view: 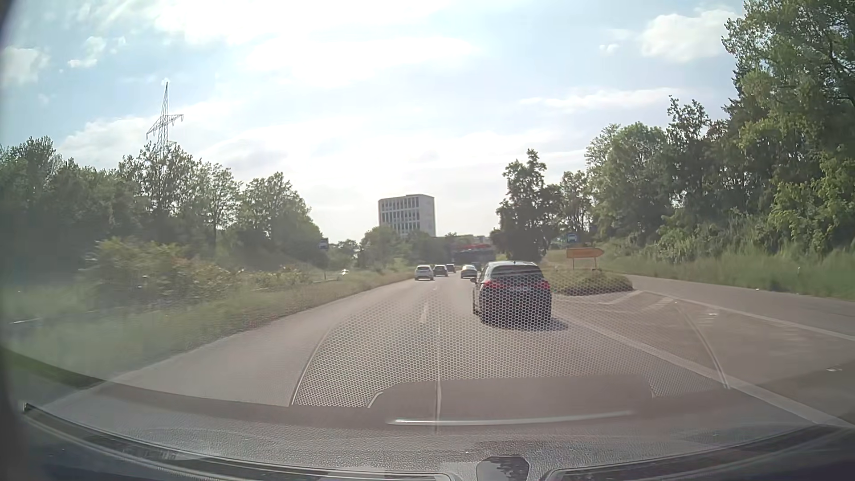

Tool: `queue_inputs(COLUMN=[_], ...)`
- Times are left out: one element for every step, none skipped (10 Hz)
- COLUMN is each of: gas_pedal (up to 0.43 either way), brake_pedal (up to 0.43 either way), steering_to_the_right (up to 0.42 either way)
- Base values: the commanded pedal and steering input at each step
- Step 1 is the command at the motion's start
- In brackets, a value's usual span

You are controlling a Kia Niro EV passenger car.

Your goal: Follow the waypoints while adhering to traffic rules and regulations

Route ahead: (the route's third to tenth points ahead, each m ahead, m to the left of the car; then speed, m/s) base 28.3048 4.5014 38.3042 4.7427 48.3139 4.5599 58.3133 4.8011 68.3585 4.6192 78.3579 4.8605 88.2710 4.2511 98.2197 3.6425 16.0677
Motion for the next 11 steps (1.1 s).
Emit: queue_inputs(gas_pedal=[0.000,0.000,0.000,0.000,0.000,0.000,0.000,0.000,0.000,0.000,0.000], brake_pedal=[0.000,0.000,0.000,0.000,0.000,0.000,0.000,0.000,0.000,0.000,0.000], steering_to_the_right=[0.003,0.000,0.000,-0.001,-0.001,-0.001,-0.001,-0.002,-0.004,-0.004,-0.004])
